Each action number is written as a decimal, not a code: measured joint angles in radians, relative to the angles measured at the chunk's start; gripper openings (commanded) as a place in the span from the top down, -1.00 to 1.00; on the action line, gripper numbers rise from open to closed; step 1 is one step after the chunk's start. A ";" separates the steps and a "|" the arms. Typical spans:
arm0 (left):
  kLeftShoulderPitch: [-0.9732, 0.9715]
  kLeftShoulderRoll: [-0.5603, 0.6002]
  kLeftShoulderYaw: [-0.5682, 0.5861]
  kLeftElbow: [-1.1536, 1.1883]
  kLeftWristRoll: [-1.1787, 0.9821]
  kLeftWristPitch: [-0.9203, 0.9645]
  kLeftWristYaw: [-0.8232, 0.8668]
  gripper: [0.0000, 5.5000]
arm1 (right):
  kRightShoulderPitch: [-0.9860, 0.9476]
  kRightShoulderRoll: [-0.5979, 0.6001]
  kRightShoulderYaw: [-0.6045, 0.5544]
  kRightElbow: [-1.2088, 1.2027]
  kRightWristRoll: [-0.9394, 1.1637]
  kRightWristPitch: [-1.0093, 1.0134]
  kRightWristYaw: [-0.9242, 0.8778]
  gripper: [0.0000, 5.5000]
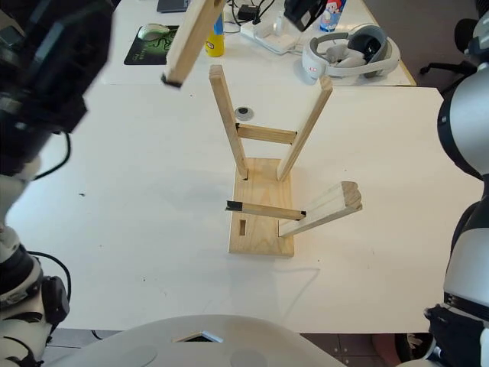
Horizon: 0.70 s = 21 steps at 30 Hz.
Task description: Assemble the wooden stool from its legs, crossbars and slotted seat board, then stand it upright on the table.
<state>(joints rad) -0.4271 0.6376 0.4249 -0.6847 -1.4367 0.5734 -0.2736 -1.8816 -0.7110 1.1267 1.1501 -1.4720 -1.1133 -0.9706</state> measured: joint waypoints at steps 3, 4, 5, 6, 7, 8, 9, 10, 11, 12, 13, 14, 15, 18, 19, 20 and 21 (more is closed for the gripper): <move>-0.020 0.072 0.073 0.043 -0.112 -0.005 0.018 -0.31 | -0.068 0.002 0.075 -0.082 -0.098 -0.060 -0.230 0.25; -0.017 0.086 0.074 0.061 -0.140 0.005 0.021 -0.38 | -0.090 0.002 0.099 -0.115 -0.129 -0.066 -0.310 0.25; -0.010 0.093 0.067 0.075 -0.163 0.019 0.019 -0.41 | -0.107 0.005 0.116 -0.144 -0.147 -0.068 -0.376 0.25; 0.006 0.095 0.054 0.093 -0.195 0.035 0.016 -0.47 | -0.116 0.007 0.131 -0.171 -0.170 -0.063 -0.444 0.25; 0.031 0.094 0.034 0.112 -0.224 0.054 0.009 -0.54 | -0.118 0.009 0.147 -0.190 -0.184 -0.053 -0.508 0.25; 0.059 0.091 0.012 0.131 -0.239 0.073 0.003 -0.58 | -0.118 0.009 0.155 -0.203 -0.202 -0.038 -0.556 0.25; 0.088 0.080 -0.012 0.146 -0.251 0.090 0.001 -0.66 | -0.118 0.009 0.158 -0.209 -0.210 -0.022 -0.592 0.25; 0.111 0.072 -0.030 0.155 -0.263 0.101 -0.001 -0.71 | -0.118 0.009 0.160 -0.213 -0.211 -0.010 -0.613 0.25; 0.126 0.067 -0.043 0.160 -0.278 0.108 -0.001 -0.76 | -0.118 0.009 0.161 -0.216 -0.212 -0.004 -0.623 0.25; 0.144 0.052 -0.058 0.160 -0.326 0.114 0.000 -0.80 | -0.118 0.009 0.161 -0.221 -0.212 0.006 -0.629 0.25; 0.159 0.043 -0.071 0.159 -0.366 0.121 0.000 -0.86 | -0.118 0.009 0.161 -0.229 -0.212 0.011 -0.630 0.25; 0.165 0.040 -0.081 0.158 -0.390 0.124 0.003 -0.90 | -0.118 0.008 0.161 -0.237 -0.211 0.015 -0.630 0.25; 0.166 0.040 -0.090 0.157 -0.408 0.126 0.005 -0.96 | -0.118 0.008 0.161 -0.242 -0.211 0.017 -0.630 0.25; 0.166 0.040 -0.114 0.155 -0.459 0.137 0.011 -0.96 | -0.118 0.008 0.161 -0.267 -0.210 0.025 -0.631 0.25; 0.165 0.040 -0.118 0.155 -0.464 0.137 0.012 -0.96 | -0.118 0.008 0.161 -0.270 -0.210 0.025 -0.631 0.25; 0.162 0.043 -0.130 0.156 -0.468 0.141 0.014 -0.96 | -0.118 0.009 0.161 -0.275 -0.210 0.025 -0.631 0.25; 0.156 0.046 -0.141 0.157 -0.466 0.145 0.019 -0.96 | -0.117 0.013 0.161 -0.279 -0.210 0.025 -0.631 0.25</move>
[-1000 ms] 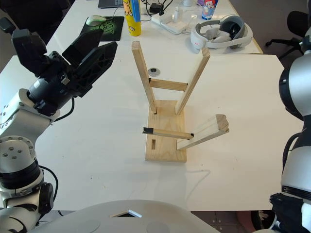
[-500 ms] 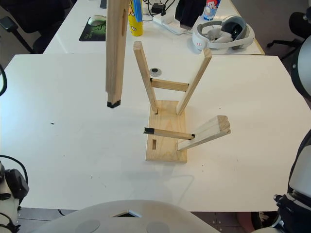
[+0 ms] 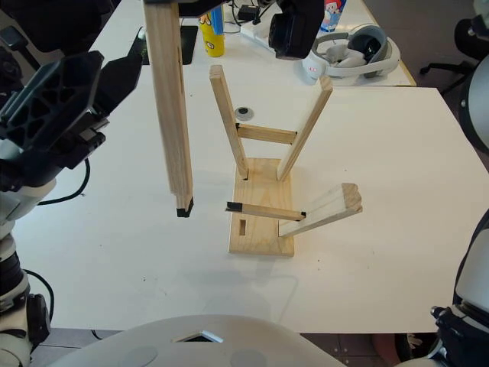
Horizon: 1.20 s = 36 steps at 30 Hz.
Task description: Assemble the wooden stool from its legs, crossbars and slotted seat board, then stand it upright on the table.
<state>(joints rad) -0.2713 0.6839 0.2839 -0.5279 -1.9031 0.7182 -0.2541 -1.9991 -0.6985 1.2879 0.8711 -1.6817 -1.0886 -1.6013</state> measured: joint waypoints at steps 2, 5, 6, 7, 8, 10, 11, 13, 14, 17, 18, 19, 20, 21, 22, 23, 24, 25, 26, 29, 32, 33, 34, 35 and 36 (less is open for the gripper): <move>-0.011 0.004 -0.029 0.006 0.013 0.006 0.018 -0.96 | 0.000 0.007 0.000 -0.010 0.001 0.000 0.000 0.25; -0.020 0.006 -0.075 0.015 0.026 0.019 0.047 -0.96 | 0.002 0.011 -0.001 -0.024 0.001 0.001 0.000 0.25; -0.021 0.005 -0.085 0.015 0.031 0.022 0.048 -0.96 | 0.005 0.011 -0.001 -0.026 0.001 0.004 0.000 0.25; -0.024 0.005 -0.095 0.015 0.033 0.023 0.051 -0.96 | 0.009 0.011 -0.001 -0.027 0.001 0.005 0.000 0.25; -0.028 0.004 -0.103 0.015 0.037 0.024 0.054 -0.96 | 0.012 0.011 -0.001 -0.029 0.001 0.005 0.000 0.25; -0.035 0.000 -0.109 0.015 0.036 0.024 0.059 -0.96 | 0.016 0.013 -0.001 -0.032 0.001 0.006 0.000 0.25; -0.038 -0.002 -0.109 0.015 0.030 0.024 0.063 -0.96 | 0.016 0.014 -0.002 -0.033 0.002 0.006 0.000 0.25; -0.039 -0.003 -0.109 0.015 0.021 0.023 0.068 -0.96 | 0.017 0.019 -0.004 -0.035 0.003 0.007 0.000 0.25; -0.040 -0.004 -0.109 0.015 0.018 0.022 0.071 -0.96 | 0.019 0.021 -0.005 -0.037 0.004 0.007 0.000 0.25; -0.041 -0.014 -0.109 0.015 -0.005 0.013 0.088 -0.96 | 0.030 0.029 -0.005 -0.037 0.006 0.009 0.000 0.25; -0.041 -0.018 -0.110 0.014 -0.021 0.008 0.095 -0.96 | 0.031 0.031 -0.006 -0.037 0.008 0.015 0.000 0.25; -0.041 -0.021 -0.111 0.012 -0.027 0.004 0.098 -0.96 | 0.032 0.032 -0.007 -0.036 0.008 0.020 0.000 0.25; -0.041 -0.028 -0.113 0.009 -0.037 0.000 0.103 -0.96 | 0.033 0.033 -0.008 -0.033 0.009 0.030 0.000 0.25; -0.040 -0.032 -0.119 0.006 -0.046 -0.001 0.107 -0.96 | 0.034 0.036 -0.009 -0.028 0.009 0.040 -0.001 0.25; -0.040 -0.033 -0.125 0.000 -0.052 -0.001 0.112 -0.96 | 0.036 0.043 -0.009 -0.018 0.009 0.047 -0.001 0.25; -0.040 -0.033 -0.131 -0.005 -0.054 -0.001 0.114 -0.96 | 0.038 0.050 -0.009 -0.006 0.009 0.051 -0.001 0.25; -0.039 -0.034 -0.135 -0.006 -0.056 -0.001 0.114 -0.89 | 0.040 0.053 -0.009 -0.001 0.009 0.054 -0.001 0.25; -0.039 -0.038 -0.138 -0.007 -0.057 -0.001 0.115 -0.85 | 0.042 0.054 -0.009 0.006 0.009 0.056 -0.001 0.25; -0.038 -0.042 -0.143 -0.009 -0.058 -0.002 0.117 -0.81 | 0.044 0.054 -0.009 0.010 0.009 0.056 -0.001 0.25; -0.037 -0.045 -0.150 -0.012 -0.057 -0.003 0.125 -0.63 | 0.045 0.055 -0.009 0.017 0.009 0.056 -0.001 0.25; -0.037 -0.046 -0.154 -0.011 -0.057 -0.003 0.135 -0.46 | 0.046 0.055 -0.009 0.023 0.010 0.054 -0.001 0.25; -0.037 -0.046 -0.154 -0.010 -0.057 -0.003 0.135 -0.41 | 0.047 0.055 -0.009 0.023 0.009 0.053 -0.001 0.25; -0.037 -0.047 -0.154 -0.009 -0.057 -0.003 0.136 -0.33 | 0.047 0.055 -0.009 0.023 0.009 0.052 -0.001 0.25; -0.038 -0.047 -0.154 -0.008 -0.057 -0.004 0.137 -0.30 | 0.047 0.055 -0.009 0.023 0.009 0.050 -0.001 0.25; -0.038 -0.047 -0.154 -0.008 -0.057 -0.004 0.138 -0.24 | 0.047 0.055 -0.009 0.023 0.009 0.049 -0.001 0.25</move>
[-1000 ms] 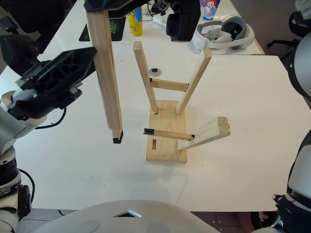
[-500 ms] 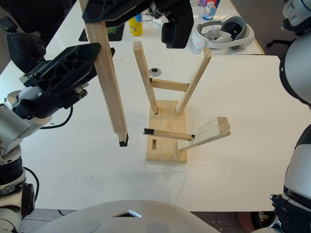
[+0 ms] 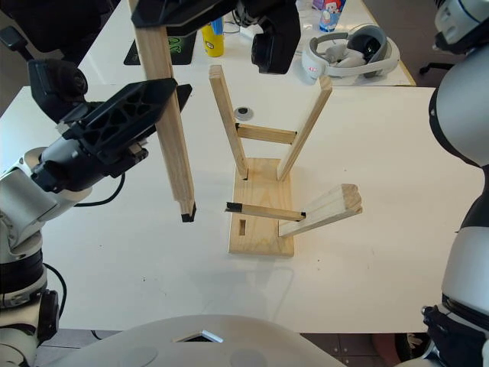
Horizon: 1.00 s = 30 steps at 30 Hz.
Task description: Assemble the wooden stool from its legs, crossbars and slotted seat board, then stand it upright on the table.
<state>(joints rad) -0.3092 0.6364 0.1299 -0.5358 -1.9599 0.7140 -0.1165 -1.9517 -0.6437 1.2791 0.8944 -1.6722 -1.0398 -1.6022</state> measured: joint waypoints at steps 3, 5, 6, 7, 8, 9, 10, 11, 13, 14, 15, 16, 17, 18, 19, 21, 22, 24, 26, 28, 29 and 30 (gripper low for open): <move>-0.002 -0.002 0.000 -0.001 0.000 -0.001 0.004 -0.05 | 0.001 0.000 0.001 0.001 0.000 -0.002 0.000 0.25; -0.004 -0.002 0.000 -0.002 0.000 -0.001 0.004 0.06 | 0.006 0.000 0.002 0.003 -0.001 -0.002 0.000 0.25; -0.005 -0.002 0.000 -0.002 0.000 -0.001 0.004 0.10 | 0.009 0.000 0.004 0.005 -0.002 -0.002 0.000 0.25; -0.006 -0.002 0.000 -0.002 0.000 -0.001 0.004 0.18 | 0.010 0.000 0.006 0.008 -0.002 -0.002 0.000 0.25; -0.009 -0.002 0.000 -0.002 0.000 -0.001 0.005 0.22 | 0.011 0.000 0.009 0.011 -0.002 -0.003 0.000 0.25; -0.011 -0.002 0.000 -0.002 0.000 0.000 0.005 0.24 | 0.011 0.000 0.012 0.013 -0.002 -0.007 0.000 0.25; -0.011 -0.002 0.000 -0.001 0.000 0.000 0.005 0.24 | 0.011 0.000 0.014 0.014 -0.002 -0.009 0.000 0.25; -0.011 -0.002 0.000 0.000 0.001 0.000 0.005 0.24 | 0.011 0.000 0.017 0.018 -0.001 -0.013 0.000 0.12; -0.012 -0.002 -0.001 0.006 0.002 0.000 0.007 0.24 | 0.011 0.005 0.025 0.026 0.000 -0.034 0.000 0.00; -0.012 -0.002 -0.001 0.009 0.005 0.000 0.008 0.24 | 0.011 0.011 0.026 0.033 0.000 -0.050 0.000 -0.05; -0.012 -0.002 -0.001 0.011 0.009 0.000 0.008 0.24 | 0.011 0.015 0.028 0.037 0.001 -0.061 0.000 -0.11; -0.012 -0.003 -0.001 0.011 0.009 0.000 0.008 0.24 | 0.011 0.019 0.031 0.039 0.001 -0.074 0.000 -0.18; -0.012 -0.003 -0.001 0.011 0.011 0.000 0.008 0.24 | 0.011 0.020 0.033 0.039 0.001 -0.084 0.000 -0.23; -0.012 -0.003 -0.001 0.011 0.012 0.000 0.008 0.24 | 0.011 0.020 0.034 0.040 0.001 -0.089 0.000 -0.24; -0.012 -0.004 -0.001 0.012 0.020 0.000 0.008 0.24 | 0.011 0.020 0.036 0.040 0.001 -0.096 0.000 -0.24; -0.011 -0.003 0.003 0.015 0.036 0.000 0.005 0.24 | 0.011 0.024 0.042 0.057 0.001 -0.121 0.000 -0.24; -0.011 -0.003 0.009 0.019 0.045 -0.001 0.004 0.24 | 0.011 0.024 0.044 0.064 0.001 -0.130 -0.001 -0.24; -0.008 -0.002 0.030 0.022 0.075 -0.003 -0.007 0.24 | 0.011 0.026 0.047 0.110 0.003 -0.138 -0.001 -0.24; -0.002 0.001 0.062 0.027 0.111 -0.012 -0.018 0.24 | 0.012 0.024 0.045 0.183 0.011 -0.141 0.012 -0.24; 0.001 0.015 0.091 0.028 0.160 -0.017 -0.040 0.24 | 0.020 0.016 0.022 0.267 0.057 -0.182 0.069 -0.24; 0.002 0.023 0.101 0.026 0.187 -0.017 -0.053 0.24 | 0.028 0.014 -0.011 0.326 0.108 -0.237 0.132 -0.24; 0.002 0.028 0.104 0.025 0.203 -0.017 -0.061 0.24 | 0.034 0.013 -0.039 0.366 0.145 -0.279 0.183 -0.24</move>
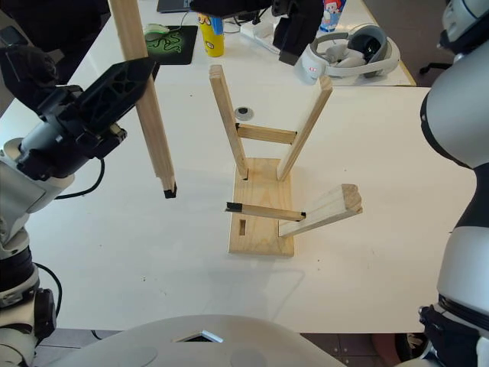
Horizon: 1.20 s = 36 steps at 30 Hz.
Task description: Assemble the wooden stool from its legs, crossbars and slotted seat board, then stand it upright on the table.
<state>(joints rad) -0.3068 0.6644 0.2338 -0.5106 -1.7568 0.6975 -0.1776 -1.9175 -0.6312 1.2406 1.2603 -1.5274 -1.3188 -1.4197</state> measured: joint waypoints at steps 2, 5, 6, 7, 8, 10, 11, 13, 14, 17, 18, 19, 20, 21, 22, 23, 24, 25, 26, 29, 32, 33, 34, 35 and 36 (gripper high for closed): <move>0.000 0.009 0.001 -0.009 0.040 0.005 -0.024 0.24 | 0.022 0.003 -0.088 0.107 0.129 -0.137 0.176 -0.24; -0.002 0.010 -0.011 -0.016 0.073 0.015 -0.043 0.24 | 0.050 0.029 -0.205 0.181 0.302 -0.266 0.383 -0.24; -0.003 0.010 -0.018 -0.017 0.081 0.018 -0.048 0.24 | 0.059 0.041 -0.240 0.191 0.355 -0.280 0.448 -0.24; -0.003 0.010 -0.021 -0.018 0.092 0.019 -0.053 0.24 | 0.067 0.057 -0.275 0.199 0.407 -0.286 0.519 -0.24; -0.004 0.010 -0.025 -0.018 0.100 0.020 -0.057 0.24 | 0.077 0.071 -0.304 0.203 0.459 -0.287 0.587 -0.24; -0.005 0.010 -0.032 -0.019 0.117 0.024 -0.064 0.24 | 0.108 0.104 -0.371 0.205 0.571 -0.290 0.727 -0.24; -0.006 0.010 -0.037 -0.020 0.126 0.026 -0.068 0.24 | 0.126 0.119 -0.402 0.206 0.632 -0.291 0.797 -0.24; -0.006 0.010 -0.040 -0.020 0.135 0.030 -0.077 0.24 | 0.151 0.143 -0.461 0.209 0.737 -0.290 0.936 -0.24; -0.007 0.010 -0.040 -0.021 0.137 0.030 -0.084 0.24 | 0.161 0.153 -0.494 0.213 0.795 -0.289 1.012 -0.24; -0.013 0.010 -0.039 -0.022 0.147 0.031 -0.096 0.25 | 0.188 0.189 -0.586 0.228 0.943 -0.286 1.222 -0.24; -0.013 0.010 -0.039 -0.022 0.151 0.031 -0.101 0.25 | 0.199 0.207 -0.628 0.235 1.002 -0.284 1.315 -0.24; -0.013 0.010 -0.039 -0.022 0.153 0.031 -0.105 0.25 | 0.204 0.220 -0.651 0.239 1.037 -0.283 1.366 -0.24; -0.012 0.010 -0.039 -0.022 0.155 0.029 -0.110 0.25 | 0.225 0.227 -0.668 0.198 1.127 -0.240 1.466 -0.24; -0.012 0.010 -0.039 -0.022 0.155 0.029 -0.112 0.25 | 0.240 0.227 -0.669 0.167 1.181 -0.210 1.518 -0.24; -0.012 0.009 -0.039 -0.022 0.155 0.029 -0.114 0.25 | 0.264 0.227 -0.673 0.112 1.272 -0.156 1.606 -0.24; -0.012 0.009 -0.039 -0.022 0.155 0.029 -0.116 0.25 | 0.281 0.227 -0.674 0.069 1.335 -0.117 1.664 -0.24; -0.012 0.009 -0.039 -0.022 0.155 0.029 -0.117 0.25 | 0.302 0.226 -0.677 0.016 1.408 -0.068 1.736 -0.24; -0.012 0.009 -0.039 -0.022 0.155 0.028 -0.119 0.25 | 0.330 0.226 -0.680 -0.051 1.496 -0.007 1.821 -0.24; -0.012 0.009 -0.039 -0.023 0.155 0.027 -0.121 0.25 | 0.359 0.225 -0.684 -0.119 1.583 0.054 1.901 -0.24; -0.011 0.009 -0.039 -0.031 0.157 0.027 -0.139 0.25 | 0.433 0.218 -0.700 -0.306 1.805 0.239 2.108 -0.24; -0.012 0.009 -0.039 -0.055 0.157 0.029 -0.163 0.25 | 0.504 0.206 -0.733 -0.489 1.968 0.413 2.259 -0.24; -0.012 0.009 -0.039 -0.062 0.158 0.029 -0.175 0.25 | 0.526 0.203 -0.747 -0.548 2.003 0.468 2.297 -0.24; -0.013 0.009 -0.039 -0.067 0.157 0.029 -0.185 0.25 | 0.540 0.201 -0.756 -0.599 2.024 0.518 2.325 -0.24; -0.014 0.009 -0.039 -0.071 0.157 0.029 -0.195 0.25 | 0.544 0.197 -0.766 -0.634 2.034 0.553 2.343 -0.24; -0.019 0.009 -0.039 -0.078 0.157 0.028 -0.205 0.25 | 0.548 0.194 -0.783 -0.674 2.044 0.593 2.358 -0.24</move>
<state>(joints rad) -0.3262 0.6732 0.1950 -0.5885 -1.5995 0.7258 -0.3822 -1.3695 -0.4368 0.4576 0.5867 0.5162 -0.7262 0.9383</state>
